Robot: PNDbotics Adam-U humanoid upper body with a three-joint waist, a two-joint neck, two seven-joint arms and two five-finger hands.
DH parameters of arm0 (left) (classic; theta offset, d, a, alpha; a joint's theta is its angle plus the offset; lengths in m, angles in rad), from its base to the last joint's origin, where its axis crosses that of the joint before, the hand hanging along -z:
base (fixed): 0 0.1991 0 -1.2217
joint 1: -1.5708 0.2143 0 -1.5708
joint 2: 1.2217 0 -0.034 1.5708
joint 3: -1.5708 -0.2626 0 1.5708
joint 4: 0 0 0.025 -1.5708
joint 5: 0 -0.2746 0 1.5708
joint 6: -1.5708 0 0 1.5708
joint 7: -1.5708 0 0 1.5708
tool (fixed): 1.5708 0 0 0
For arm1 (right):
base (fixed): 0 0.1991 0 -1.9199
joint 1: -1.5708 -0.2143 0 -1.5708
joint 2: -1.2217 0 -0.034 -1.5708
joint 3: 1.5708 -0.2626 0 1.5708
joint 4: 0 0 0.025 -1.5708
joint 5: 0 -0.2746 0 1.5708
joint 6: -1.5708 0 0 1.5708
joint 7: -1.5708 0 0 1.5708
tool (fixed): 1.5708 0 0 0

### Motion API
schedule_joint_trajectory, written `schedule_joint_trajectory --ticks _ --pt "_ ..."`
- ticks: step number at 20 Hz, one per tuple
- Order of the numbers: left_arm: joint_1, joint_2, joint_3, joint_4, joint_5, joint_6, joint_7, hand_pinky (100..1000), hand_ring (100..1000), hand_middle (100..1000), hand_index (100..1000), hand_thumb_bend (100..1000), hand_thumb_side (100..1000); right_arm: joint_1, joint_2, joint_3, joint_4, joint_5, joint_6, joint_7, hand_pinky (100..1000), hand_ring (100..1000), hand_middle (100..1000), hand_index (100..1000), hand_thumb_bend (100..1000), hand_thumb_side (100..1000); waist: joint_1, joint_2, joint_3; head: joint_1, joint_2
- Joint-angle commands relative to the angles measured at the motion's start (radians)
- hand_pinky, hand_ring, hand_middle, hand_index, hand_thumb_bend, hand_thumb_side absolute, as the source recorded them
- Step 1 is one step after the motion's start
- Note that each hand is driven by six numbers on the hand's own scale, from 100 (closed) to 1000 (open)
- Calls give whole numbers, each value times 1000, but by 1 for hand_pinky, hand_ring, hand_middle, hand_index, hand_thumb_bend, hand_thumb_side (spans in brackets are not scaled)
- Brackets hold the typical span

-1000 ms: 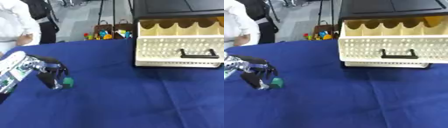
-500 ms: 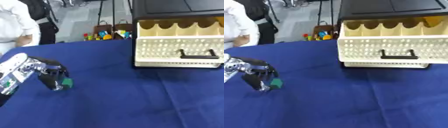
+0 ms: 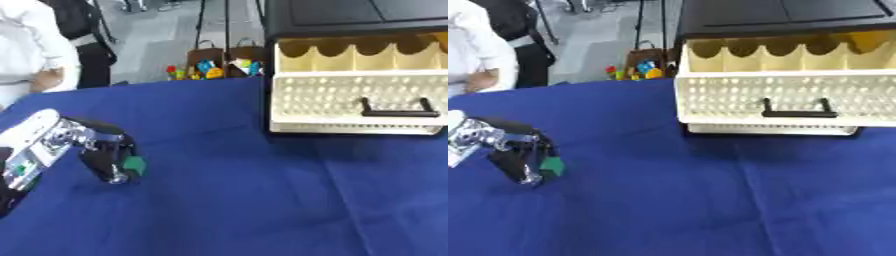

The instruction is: Pick up objects from table and place into drawer.

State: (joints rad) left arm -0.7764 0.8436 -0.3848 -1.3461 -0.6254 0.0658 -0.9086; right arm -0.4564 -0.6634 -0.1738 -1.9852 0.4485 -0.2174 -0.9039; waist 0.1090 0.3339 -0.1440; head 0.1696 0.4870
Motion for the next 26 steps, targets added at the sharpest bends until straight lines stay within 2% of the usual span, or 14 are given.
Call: schedule_joint_trajectory --ticks 1,18,26 --pt "-22 19 12 -4 -3 -2 2 484 522 574 834 256 467 -4 -13 -16 -15 1 -11 -3 351 486 442 741 140 718 -6 -15 -2 3 -11" --pt "-25 11 10 -1 -5 11 46 434 482 523 752 188 461 2 -6 -26 -15 2 -14 -3 351 486 442 741 147 721 -5 -12 -4 3 -17" --pt "-22 13 8 1 1 4 13 450 493 540 827 272 444 1 -4 -32 -15 0 -16 -3 350 485 441 738 152 736 -5 -10 -4 4 -15"
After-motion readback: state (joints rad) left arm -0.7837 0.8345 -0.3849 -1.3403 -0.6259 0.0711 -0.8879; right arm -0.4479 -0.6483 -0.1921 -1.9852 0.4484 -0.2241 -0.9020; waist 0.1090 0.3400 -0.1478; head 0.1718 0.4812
